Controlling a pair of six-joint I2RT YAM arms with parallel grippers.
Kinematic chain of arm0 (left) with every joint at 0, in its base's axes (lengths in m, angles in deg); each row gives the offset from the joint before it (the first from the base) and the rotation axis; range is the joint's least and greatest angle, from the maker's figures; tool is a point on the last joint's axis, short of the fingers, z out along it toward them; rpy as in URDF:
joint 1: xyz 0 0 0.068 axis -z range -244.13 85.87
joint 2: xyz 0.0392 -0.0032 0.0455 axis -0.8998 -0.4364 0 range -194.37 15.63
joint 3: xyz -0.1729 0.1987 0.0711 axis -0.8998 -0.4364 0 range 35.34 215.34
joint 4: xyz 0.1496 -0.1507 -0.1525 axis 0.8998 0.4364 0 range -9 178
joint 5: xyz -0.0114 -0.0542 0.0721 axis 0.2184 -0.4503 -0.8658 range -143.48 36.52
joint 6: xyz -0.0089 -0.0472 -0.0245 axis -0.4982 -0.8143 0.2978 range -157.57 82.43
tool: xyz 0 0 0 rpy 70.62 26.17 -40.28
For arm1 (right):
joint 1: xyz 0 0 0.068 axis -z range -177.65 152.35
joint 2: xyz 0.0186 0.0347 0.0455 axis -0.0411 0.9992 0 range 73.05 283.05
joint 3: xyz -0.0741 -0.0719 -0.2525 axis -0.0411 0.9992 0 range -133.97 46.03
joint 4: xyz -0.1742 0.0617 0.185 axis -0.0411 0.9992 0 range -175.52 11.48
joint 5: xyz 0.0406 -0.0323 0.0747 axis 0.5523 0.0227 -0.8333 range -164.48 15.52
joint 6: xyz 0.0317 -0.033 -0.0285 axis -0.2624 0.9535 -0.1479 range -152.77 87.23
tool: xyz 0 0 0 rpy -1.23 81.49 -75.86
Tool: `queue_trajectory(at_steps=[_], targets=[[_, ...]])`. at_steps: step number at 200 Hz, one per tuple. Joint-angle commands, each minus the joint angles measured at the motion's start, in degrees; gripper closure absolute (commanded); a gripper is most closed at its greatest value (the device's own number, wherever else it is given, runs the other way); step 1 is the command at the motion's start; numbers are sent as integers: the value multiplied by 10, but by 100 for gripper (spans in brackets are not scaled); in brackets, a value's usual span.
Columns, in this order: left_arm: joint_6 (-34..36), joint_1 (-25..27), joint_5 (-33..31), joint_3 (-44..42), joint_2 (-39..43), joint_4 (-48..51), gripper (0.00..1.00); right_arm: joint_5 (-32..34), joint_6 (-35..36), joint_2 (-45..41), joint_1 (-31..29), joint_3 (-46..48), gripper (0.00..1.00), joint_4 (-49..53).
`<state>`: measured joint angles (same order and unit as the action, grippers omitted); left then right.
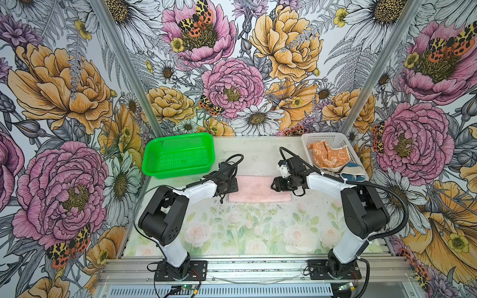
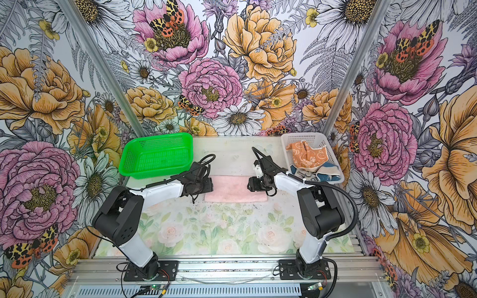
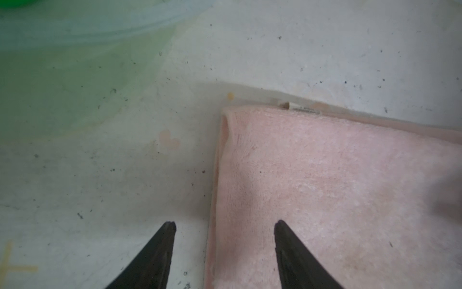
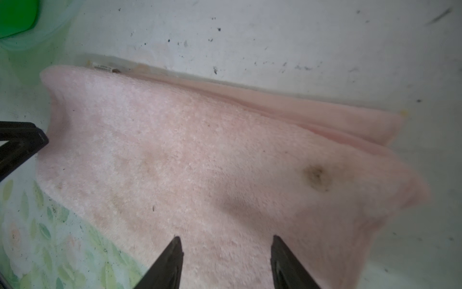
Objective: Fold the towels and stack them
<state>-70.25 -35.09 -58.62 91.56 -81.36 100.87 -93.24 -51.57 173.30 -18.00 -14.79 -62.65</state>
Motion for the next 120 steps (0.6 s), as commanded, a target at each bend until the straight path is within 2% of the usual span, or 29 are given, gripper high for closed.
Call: queue_trajectory(at_steps=[1,41,81,120], targets=[[-17,1,34,-9,-6,-29,36,-5,-28,8,-3,3,40,-61],[-19,4,63,-5,-19,-29,35,6,-37,31,-4,23,38,-81],[-26,5,65,5,-36,-27,35,0,-50,23,-5,54,37,-132],[-14,12,19,3,-10,-16,33,-6,-54,46,-5,59,36,-159]])
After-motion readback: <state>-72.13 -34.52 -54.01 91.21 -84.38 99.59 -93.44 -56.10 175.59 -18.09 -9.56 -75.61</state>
